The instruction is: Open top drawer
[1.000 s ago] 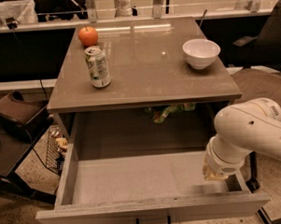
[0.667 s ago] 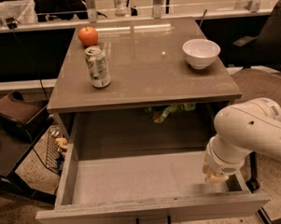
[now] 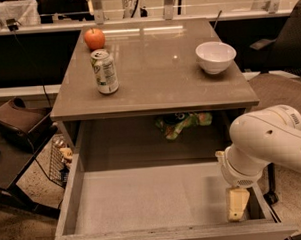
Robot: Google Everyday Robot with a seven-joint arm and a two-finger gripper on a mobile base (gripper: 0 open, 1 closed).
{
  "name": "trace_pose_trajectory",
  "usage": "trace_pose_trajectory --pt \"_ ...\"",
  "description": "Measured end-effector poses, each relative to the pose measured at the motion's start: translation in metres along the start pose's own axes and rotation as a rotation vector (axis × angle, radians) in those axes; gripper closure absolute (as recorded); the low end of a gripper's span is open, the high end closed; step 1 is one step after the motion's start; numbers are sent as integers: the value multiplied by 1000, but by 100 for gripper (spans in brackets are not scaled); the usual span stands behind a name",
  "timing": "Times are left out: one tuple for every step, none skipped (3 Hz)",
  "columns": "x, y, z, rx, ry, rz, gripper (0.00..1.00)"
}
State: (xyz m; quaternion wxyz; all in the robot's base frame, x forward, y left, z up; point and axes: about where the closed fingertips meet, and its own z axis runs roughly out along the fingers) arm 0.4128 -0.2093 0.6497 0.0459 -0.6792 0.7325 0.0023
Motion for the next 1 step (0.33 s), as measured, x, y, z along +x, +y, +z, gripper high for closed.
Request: trace_pose_trajectory --pt "0 0 0 0 0 0 0"
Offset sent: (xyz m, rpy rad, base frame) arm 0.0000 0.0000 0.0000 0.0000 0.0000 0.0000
